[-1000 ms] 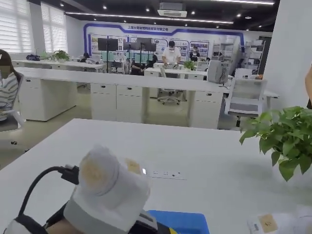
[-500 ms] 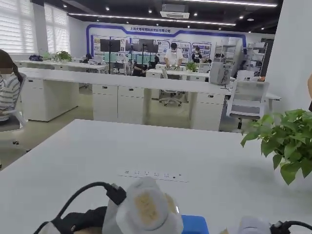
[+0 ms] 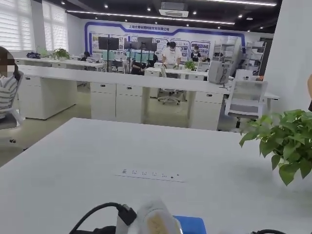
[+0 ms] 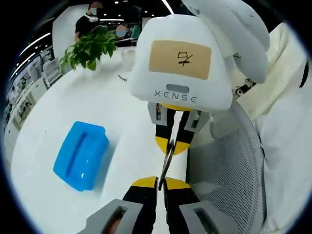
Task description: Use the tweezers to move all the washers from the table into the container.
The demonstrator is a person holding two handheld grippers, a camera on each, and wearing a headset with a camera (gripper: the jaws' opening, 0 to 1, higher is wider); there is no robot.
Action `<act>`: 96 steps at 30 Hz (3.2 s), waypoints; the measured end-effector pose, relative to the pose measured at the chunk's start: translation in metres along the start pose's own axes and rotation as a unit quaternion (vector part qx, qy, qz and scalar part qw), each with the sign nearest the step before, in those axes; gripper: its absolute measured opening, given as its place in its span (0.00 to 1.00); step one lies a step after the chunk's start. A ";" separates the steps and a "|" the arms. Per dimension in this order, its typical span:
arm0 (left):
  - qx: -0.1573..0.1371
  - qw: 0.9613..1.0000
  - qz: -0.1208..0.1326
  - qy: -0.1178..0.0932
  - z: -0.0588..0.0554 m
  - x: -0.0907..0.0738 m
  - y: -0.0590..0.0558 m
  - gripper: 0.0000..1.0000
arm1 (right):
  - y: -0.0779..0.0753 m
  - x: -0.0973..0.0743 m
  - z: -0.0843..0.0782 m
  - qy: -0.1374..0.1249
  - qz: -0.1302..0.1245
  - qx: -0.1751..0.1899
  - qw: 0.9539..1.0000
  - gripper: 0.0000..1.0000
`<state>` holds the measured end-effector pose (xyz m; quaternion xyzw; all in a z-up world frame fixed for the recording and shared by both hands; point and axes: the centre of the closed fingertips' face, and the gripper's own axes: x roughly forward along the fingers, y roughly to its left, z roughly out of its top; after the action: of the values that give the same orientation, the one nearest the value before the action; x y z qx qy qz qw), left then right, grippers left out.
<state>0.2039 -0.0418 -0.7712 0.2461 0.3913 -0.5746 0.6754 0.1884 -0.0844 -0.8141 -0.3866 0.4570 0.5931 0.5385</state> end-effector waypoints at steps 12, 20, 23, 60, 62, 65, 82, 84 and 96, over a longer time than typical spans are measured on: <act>0.021 0.999 -0.001 0.035 -0.026 0.015 0.006 0.00 | -0.014 0.005 0.002 -0.019 -0.023 -0.033 0.999 0.01; 0.051 0.996 0.016 0.065 -0.047 0.031 0.021 0.00 | -0.032 0.015 0.009 -0.092 -0.038 -0.037 0.994 0.02; 0.051 0.996 0.022 0.066 -0.050 0.036 0.029 0.00 | -0.037 0.021 0.008 -0.116 -0.033 -0.013 0.993 0.03; 0.075 0.993 0.049 0.073 -0.065 0.066 0.057 0.06 | -0.056 0.040 0.004 -0.153 -0.039 0.003 0.988 0.02; 0.080 0.993 0.047 0.072 -0.064 0.068 0.057 0.03 | -0.055 0.040 0.005 -0.155 -0.037 0.002 0.987 0.02; 0.083 0.993 0.037 0.070 -0.065 0.071 0.055 0.00 | -0.055 0.040 0.004 -0.158 -0.034 0.003 0.987 0.02; 0.096 0.992 0.021 0.083 -0.063 0.074 0.053 0.00 | -0.057 0.059 -0.012 -0.128 -0.045 0.040 0.990 0.07; 0.096 0.991 0.021 0.088 -0.064 0.073 0.052 0.00 | -0.059 0.058 -0.012 -0.131 -0.051 0.050 0.989 0.08; 0.068 0.993 0.026 0.097 -0.063 0.074 0.052 0.00 | -0.056 0.041 -0.014 -0.177 -0.075 0.143 0.971 0.20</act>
<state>0.2413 -0.0240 -0.8736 0.3562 0.4083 -0.5555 0.6307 0.2386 -0.0864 -0.8639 -0.2276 0.4042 0.5386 0.7034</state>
